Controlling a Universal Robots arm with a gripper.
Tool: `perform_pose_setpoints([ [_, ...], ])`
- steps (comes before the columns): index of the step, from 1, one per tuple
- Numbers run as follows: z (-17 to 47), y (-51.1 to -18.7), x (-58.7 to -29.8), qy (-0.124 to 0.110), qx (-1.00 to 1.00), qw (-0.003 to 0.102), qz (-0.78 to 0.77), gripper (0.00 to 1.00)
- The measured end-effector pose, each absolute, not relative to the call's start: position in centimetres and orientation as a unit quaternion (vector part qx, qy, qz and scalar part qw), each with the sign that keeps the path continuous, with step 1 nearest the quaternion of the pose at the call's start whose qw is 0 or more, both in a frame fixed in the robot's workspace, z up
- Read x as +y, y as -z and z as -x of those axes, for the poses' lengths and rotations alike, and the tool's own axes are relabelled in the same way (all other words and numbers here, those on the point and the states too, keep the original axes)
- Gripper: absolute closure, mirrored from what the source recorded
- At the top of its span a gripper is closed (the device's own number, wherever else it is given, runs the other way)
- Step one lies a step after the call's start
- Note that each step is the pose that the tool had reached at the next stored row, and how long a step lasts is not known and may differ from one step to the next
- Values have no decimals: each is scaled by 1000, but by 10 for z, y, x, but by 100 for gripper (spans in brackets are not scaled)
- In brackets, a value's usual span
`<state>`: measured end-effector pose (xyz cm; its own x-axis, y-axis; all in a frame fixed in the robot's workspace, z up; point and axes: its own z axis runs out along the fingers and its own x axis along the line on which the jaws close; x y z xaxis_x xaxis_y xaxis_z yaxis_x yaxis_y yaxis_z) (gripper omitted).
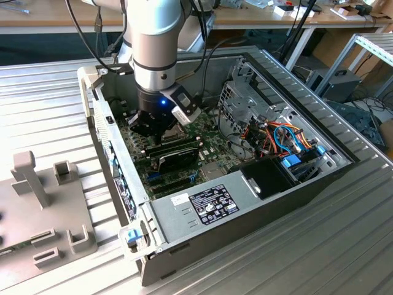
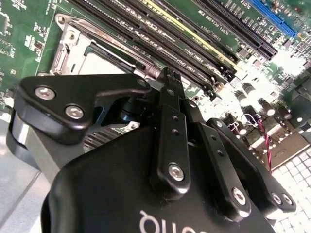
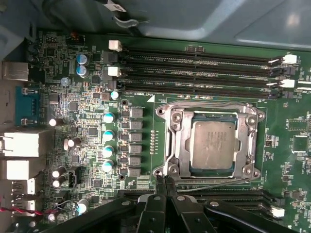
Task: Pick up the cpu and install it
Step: 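Install the second cpu locking lever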
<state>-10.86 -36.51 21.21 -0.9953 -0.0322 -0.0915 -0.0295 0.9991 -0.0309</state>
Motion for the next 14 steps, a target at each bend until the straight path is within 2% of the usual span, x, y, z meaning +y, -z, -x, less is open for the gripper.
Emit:
perform_pose_setpoints([
  [5,109,-212,-365,15,999,46,15,89],
  [6,108,-212,-365,15,999,44,16,89],
  [7,108,-212,-365,15,999,36,16,89],
  [14,108,-211,-365,15,999,36,16,89],
])
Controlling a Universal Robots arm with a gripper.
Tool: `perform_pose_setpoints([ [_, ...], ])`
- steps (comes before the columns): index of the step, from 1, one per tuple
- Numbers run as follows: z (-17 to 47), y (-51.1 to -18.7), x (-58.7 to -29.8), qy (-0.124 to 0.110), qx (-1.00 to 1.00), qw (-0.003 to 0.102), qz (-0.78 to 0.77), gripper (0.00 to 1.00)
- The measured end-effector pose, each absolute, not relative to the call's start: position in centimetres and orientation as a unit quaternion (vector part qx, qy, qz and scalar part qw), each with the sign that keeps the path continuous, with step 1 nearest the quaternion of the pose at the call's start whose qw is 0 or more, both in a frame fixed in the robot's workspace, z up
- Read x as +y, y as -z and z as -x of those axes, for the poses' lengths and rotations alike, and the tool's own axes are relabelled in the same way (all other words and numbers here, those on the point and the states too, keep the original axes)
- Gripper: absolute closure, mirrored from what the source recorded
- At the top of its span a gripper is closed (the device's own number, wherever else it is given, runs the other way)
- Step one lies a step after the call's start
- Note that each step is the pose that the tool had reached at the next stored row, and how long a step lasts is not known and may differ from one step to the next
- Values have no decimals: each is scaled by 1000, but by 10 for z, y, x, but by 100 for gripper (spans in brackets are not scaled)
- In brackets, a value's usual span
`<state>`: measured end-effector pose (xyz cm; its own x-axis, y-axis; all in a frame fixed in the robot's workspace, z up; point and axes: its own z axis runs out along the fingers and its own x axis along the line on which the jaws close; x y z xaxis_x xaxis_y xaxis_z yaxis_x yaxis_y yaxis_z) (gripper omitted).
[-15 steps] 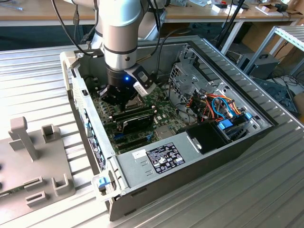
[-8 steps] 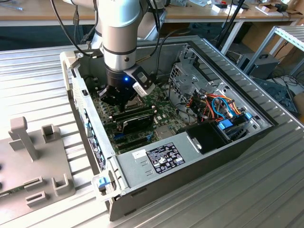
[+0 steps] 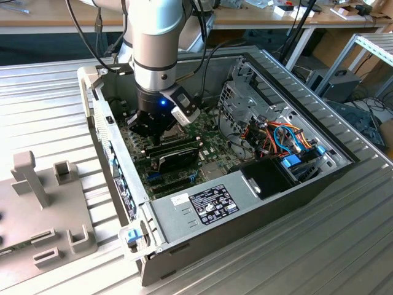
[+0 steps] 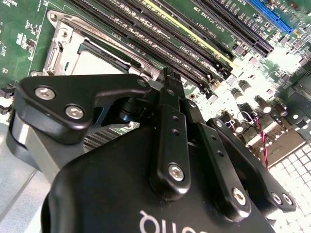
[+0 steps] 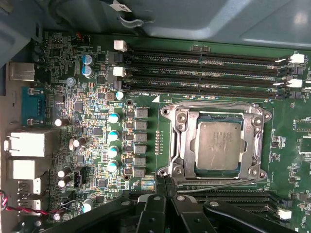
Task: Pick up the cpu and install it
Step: 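Install the second cpu locking lever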
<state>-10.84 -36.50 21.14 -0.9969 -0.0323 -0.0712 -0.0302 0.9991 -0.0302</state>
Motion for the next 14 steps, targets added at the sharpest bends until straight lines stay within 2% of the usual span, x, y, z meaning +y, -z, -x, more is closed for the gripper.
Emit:
perform_pose_setpoints([
  [14,110,-206,-360,13,999,36,16,89],
])
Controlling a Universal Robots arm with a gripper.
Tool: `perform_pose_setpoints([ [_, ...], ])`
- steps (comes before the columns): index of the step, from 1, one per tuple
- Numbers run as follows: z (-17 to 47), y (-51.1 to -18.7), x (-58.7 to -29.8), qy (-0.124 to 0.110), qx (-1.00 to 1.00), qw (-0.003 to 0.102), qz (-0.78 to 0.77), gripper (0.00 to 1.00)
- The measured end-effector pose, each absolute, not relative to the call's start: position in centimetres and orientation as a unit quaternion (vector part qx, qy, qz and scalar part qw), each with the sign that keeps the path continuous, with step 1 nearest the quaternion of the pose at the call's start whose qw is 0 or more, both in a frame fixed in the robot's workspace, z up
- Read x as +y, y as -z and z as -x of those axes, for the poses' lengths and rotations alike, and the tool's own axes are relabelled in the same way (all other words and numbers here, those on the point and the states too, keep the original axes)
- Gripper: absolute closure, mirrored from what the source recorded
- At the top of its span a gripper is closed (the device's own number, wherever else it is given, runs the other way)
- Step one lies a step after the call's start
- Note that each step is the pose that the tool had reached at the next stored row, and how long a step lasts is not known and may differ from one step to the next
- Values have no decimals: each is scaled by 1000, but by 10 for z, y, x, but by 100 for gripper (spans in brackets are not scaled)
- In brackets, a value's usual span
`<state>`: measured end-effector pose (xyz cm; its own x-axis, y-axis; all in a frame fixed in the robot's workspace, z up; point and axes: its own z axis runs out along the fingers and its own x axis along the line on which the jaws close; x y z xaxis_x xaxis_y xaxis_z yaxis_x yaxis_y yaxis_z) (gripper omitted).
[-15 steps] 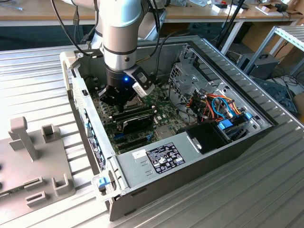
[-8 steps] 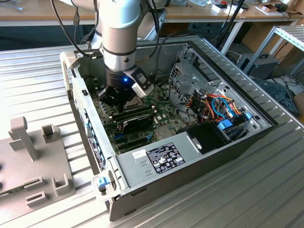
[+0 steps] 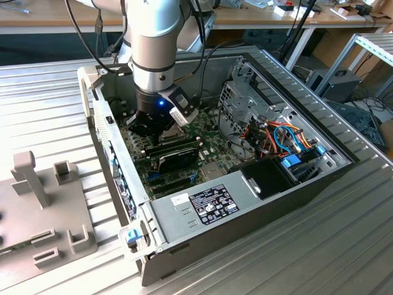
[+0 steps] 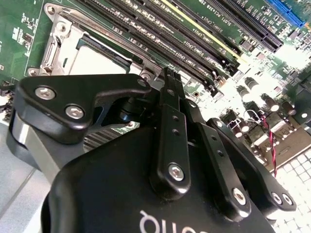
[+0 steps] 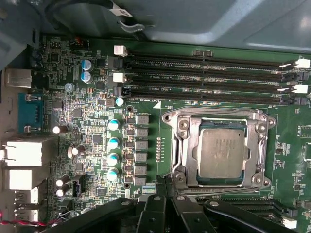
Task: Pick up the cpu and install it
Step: 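Install the second cpu locking lever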
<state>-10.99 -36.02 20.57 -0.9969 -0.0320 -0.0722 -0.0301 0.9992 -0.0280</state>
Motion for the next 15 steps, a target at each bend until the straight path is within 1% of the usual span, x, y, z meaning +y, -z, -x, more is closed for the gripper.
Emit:
perform_pose_setpoints([
  [15,111,-201,-360,13,999,37,16,89],
])
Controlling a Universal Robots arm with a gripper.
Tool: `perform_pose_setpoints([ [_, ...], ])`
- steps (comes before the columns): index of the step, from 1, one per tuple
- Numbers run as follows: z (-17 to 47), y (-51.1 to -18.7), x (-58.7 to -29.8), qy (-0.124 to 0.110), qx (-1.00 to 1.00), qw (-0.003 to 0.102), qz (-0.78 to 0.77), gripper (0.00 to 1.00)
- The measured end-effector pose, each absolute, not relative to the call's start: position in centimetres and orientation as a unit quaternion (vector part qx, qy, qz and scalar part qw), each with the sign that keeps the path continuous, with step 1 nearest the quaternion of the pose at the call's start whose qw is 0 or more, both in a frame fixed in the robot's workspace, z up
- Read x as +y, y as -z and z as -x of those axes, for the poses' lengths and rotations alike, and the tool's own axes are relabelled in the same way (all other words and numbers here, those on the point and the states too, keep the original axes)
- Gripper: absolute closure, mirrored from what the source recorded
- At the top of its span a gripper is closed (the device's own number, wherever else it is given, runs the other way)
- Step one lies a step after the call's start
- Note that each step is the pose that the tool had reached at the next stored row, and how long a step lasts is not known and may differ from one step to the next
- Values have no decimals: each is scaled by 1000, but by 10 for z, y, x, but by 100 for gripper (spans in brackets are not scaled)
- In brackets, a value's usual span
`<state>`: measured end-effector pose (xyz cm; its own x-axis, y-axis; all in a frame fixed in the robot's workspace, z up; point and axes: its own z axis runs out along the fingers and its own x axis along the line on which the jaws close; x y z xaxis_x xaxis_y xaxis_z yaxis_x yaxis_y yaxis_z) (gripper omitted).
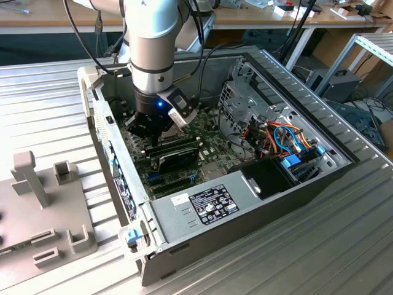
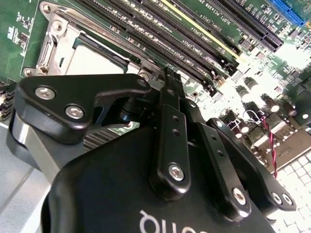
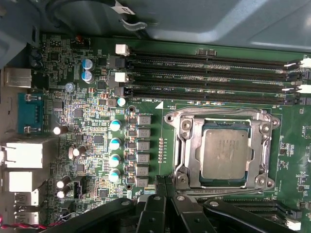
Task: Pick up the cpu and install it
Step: 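Install the second cpu locking lever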
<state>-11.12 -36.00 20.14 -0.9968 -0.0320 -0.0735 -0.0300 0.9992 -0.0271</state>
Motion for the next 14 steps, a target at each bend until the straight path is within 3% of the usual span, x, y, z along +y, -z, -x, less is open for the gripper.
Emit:
perform_pose_setpoints([
  [14,111,-200,-361,13,999,37,15,89],
])
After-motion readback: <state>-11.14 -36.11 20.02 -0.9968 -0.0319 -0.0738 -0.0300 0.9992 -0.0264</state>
